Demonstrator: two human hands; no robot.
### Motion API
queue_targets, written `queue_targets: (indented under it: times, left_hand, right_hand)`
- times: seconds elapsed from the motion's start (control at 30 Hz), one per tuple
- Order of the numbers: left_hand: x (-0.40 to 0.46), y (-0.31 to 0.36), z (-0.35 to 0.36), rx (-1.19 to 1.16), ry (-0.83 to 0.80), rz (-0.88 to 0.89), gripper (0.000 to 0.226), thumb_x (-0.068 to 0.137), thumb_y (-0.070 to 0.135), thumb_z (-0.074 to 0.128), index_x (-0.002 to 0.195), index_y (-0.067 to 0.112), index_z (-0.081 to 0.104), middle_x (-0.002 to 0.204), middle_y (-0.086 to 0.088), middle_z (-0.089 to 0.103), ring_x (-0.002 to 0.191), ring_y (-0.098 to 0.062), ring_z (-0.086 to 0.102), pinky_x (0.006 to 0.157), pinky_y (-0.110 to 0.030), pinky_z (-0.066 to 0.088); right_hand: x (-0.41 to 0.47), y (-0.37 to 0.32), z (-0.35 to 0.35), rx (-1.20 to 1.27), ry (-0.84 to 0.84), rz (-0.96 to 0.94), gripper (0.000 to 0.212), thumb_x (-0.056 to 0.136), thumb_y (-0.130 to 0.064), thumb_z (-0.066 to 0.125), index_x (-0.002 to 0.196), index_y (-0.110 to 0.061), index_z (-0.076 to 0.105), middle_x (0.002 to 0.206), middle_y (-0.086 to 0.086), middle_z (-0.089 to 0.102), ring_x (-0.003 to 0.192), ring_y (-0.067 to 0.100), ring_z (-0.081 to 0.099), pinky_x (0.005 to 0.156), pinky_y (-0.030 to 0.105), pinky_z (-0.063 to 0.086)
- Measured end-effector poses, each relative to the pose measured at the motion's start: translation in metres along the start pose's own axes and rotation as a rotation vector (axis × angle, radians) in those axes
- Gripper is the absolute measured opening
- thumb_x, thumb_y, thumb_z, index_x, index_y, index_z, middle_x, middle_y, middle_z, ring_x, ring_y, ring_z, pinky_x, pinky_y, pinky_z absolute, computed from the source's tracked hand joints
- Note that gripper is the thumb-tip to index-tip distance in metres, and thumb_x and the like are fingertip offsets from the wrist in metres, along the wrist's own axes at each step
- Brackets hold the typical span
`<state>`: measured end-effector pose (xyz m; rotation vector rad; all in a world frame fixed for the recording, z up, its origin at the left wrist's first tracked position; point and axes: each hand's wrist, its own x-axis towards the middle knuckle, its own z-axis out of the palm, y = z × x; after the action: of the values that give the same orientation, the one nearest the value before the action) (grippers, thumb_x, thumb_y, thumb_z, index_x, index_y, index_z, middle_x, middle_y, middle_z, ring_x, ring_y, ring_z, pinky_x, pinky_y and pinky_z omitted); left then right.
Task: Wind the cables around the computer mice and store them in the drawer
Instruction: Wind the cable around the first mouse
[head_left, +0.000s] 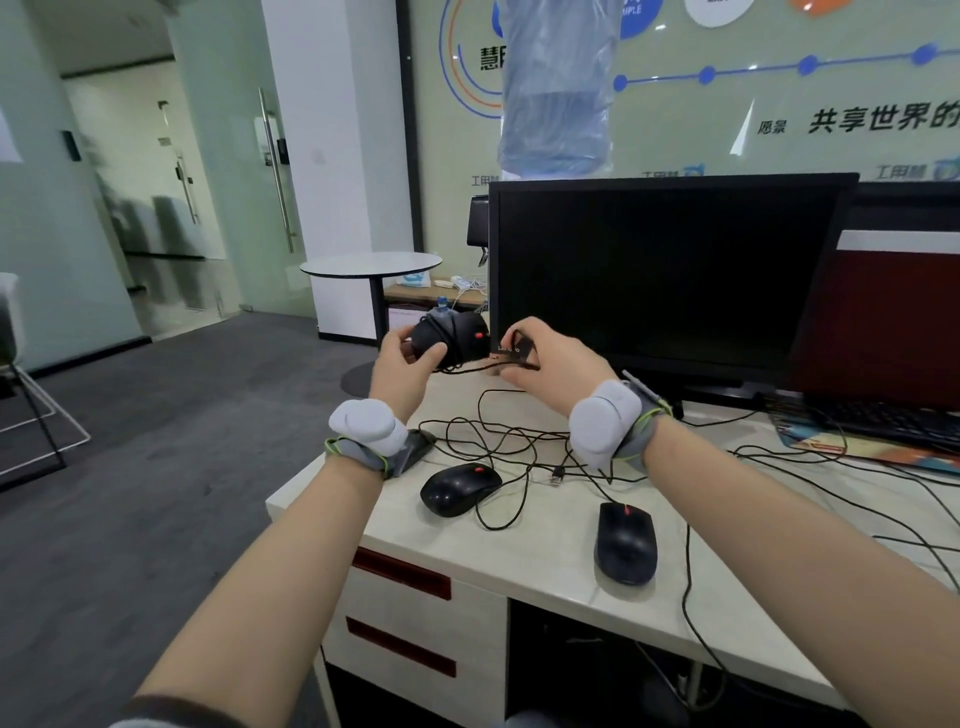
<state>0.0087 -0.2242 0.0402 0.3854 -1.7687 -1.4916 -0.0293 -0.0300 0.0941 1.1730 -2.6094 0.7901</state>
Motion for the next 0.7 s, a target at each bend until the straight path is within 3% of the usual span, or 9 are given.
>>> queue_targets:
  times: [0.1, 0.2, 0.27, 0.37, 0.5, 0.57, 0.63, 0.7]
  left_hand:
    - [-0.001, -0.002, -0.001, 0.211, -0.125, 0.04, 0.046, 0.086, 0.021, 0.063, 0.127, 0.012, 0.045, 0.111, -0.006, 0.058, 0.1, -0.018, 0.056, 0.089, -0.029, 0.045]
    - [-0.006, 0.0, -0.003, 0.244, -0.323, 0.037, 0.043, 0.087, 0.023, 0.062, 0.127, 0.015, 0.047, 0.116, -0.008, 0.059, 0.103, -0.02, 0.058, 0.089, -0.032, 0.05]
    - [-0.012, 0.002, -0.003, 0.23, -0.494, 0.046, 0.03, 0.088, 0.021, 0.06, 0.117, 0.025, 0.054, 0.112, -0.004, 0.062, 0.102, -0.02, 0.06, 0.086, -0.032, 0.052]
    - [-0.021, 0.008, 0.001, 0.075, -0.669, -0.004, 0.027, 0.091, 0.012, 0.054, 0.111, 0.031, 0.058, 0.111, -0.003, 0.064, 0.103, -0.02, 0.061, 0.091, -0.037, 0.05]
    - [-0.025, 0.018, 0.0, -0.228, -0.73, -0.108, 0.029, 0.095, 0.005, 0.041, 0.115, 0.019, 0.057, 0.105, 0.0, 0.067, 0.092, -0.01, 0.063, 0.083, -0.025, 0.053]
    - [-0.027, 0.024, -0.003, -0.308, -0.749, -0.148, 0.029, 0.095, 0.009, 0.04, 0.113, 0.022, 0.059, 0.096, 0.005, 0.07, 0.087, -0.007, 0.064, 0.079, -0.022, 0.053]
    - [-0.029, 0.027, -0.005, -0.38, -0.792, -0.199, 0.025, 0.095, 0.016, 0.04, 0.112, 0.021, 0.057, 0.087, 0.008, 0.071, 0.08, -0.005, 0.064, 0.072, -0.018, 0.054]
    - [-0.031, 0.029, -0.004, -0.462, -0.837, -0.239, 0.022, 0.094, 0.023, 0.04, 0.111, 0.02, 0.053, 0.083, 0.01, 0.071, 0.075, -0.002, 0.064, 0.068, -0.016, 0.053]
  right_hand:
    - [0.002, 0.001, -0.011, -0.051, 0.067, -0.063, 0.033, 0.085, -0.032, 0.058, 0.114, -0.03, 0.042, 0.086, -0.004, 0.059, 0.08, 0.019, 0.061, 0.069, 0.036, 0.051]
    - [0.004, 0.002, -0.022, -0.061, 0.142, -0.136, 0.029, 0.086, -0.03, 0.058, 0.11, -0.031, 0.041, 0.085, -0.004, 0.063, 0.071, 0.016, 0.06, 0.059, 0.031, 0.047]
    - [0.005, 0.002, -0.029, -0.039, 0.181, -0.163, 0.027, 0.085, -0.029, 0.06, 0.105, -0.032, 0.042, 0.081, -0.007, 0.064, 0.064, 0.01, 0.058, 0.055, 0.026, 0.043]
    - [0.009, 0.005, -0.035, 0.097, 0.158, -0.129, 0.025, 0.082, -0.025, 0.065, 0.097, -0.03, 0.045, 0.079, -0.007, 0.063, 0.062, 0.006, 0.056, 0.062, 0.028, 0.049]
    - [0.011, 0.016, -0.038, 0.389, 0.078, -0.097, 0.027, 0.079, -0.016, 0.069, 0.094, -0.016, 0.047, 0.076, 0.0, 0.06, 0.042, -0.003, 0.051, 0.056, 0.019, 0.046]
    - [0.01, 0.023, -0.036, 0.453, 0.068, -0.07, 0.028, 0.079, -0.018, 0.07, 0.096, -0.015, 0.048, 0.073, -0.001, 0.062, 0.044, -0.005, 0.053, 0.053, 0.012, 0.042]
    - [0.008, 0.028, -0.031, 0.508, 0.059, -0.025, 0.031, 0.08, -0.025, 0.069, 0.101, -0.014, 0.05, 0.068, -0.001, 0.063, 0.05, 0.001, 0.054, 0.046, 0.009, 0.04]
    - [0.007, 0.031, -0.024, 0.591, 0.018, 0.01, 0.036, 0.083, -0.029, 0.065, 0.113, -0.015, 0.051, 0.076, 0.006, 0.065, 0.061, 0.015, 0.057, 0.051, 0.018, 0.045]
